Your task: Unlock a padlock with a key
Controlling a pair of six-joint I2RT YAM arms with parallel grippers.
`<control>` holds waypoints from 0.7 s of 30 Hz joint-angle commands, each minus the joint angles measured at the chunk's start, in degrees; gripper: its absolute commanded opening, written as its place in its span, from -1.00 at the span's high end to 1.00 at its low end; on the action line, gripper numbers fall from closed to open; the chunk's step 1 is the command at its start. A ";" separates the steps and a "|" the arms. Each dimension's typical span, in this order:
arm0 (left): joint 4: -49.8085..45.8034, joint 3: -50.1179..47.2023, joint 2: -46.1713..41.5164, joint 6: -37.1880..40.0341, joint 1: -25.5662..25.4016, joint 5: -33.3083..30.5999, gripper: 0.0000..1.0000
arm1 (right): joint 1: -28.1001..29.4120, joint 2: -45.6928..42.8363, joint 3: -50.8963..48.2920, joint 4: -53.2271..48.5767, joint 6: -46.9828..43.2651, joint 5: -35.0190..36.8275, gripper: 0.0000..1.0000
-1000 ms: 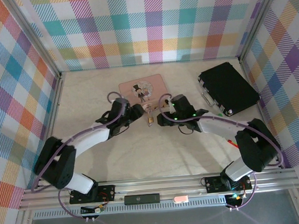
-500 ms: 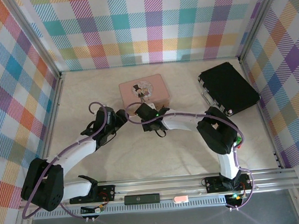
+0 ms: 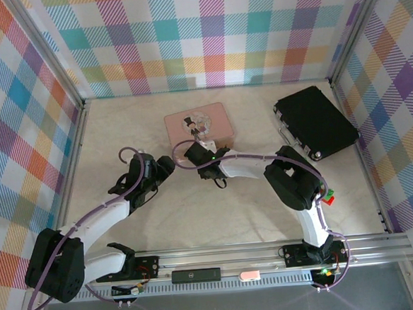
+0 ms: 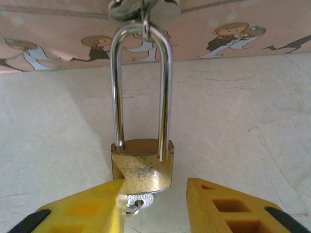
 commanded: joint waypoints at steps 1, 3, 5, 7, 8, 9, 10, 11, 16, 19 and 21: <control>-0.26 -1.00 -0.97 0.40 0.63 -0.46 -0.42 | 0.46 0.00 1.64 -0.12 0.50 0.35 0.13; 0.42 -0.99 -0.67 0.15 0.64 -0.30 -0.43 | 0.46 0.53 1.92 -0.46 0.51 1.13 0.04; 0.86 -0.88 -0.28 0.06 0.70 0.05 -0.43 | 0.47 1.67 3.13 -1.78 0.43 1.92 0.03; 0.80 -0.57 0.03 -0.02 0.70 0.35 -0.43 | 0.46 2.18 3.48 -1.89 0.52 1.86 0.04; 0.71 -0.55 0.05 -0.11 0.70 0.48 -0.43 | 0.46 2.29 3.57 -1.78 0.72 1.67 0.06; 0.63 -0.50 -0.12 -0.08 0.70 0.58 -0.43 | 0.54 2.29 3.74 -1.65 1.09 1.50 0.11; 0.55 -0.70 -0.31 -0.09 0.70 0.52 -0.43 | 0.51 2.37 3.74 -1.32 1.22 1.34 0.14; 0.45 -0.80 -0.56 -0.16 0.80 0.41 -0.42 | 0.51 2.47 3.89 -1.25 1.26 1.29 0.16; 0.43 -2.01 -1.48 -0.62 0.79 -0.38 -0.42 | 0.73 3.40 4.35 -1.08 1.28 2.10 0.21; 0.79 -2.14 -1.03 -0.91 0.79 -0.05 -0.42 | 0.73 4.92 5.02 -1.30 1.90 1.01 0.23; 1.05 -2.13 -0.65 -0.90 0.81 0.10 -0.42 | 0.73 5.74 5.24 -1.32 2.58 0.49 0.23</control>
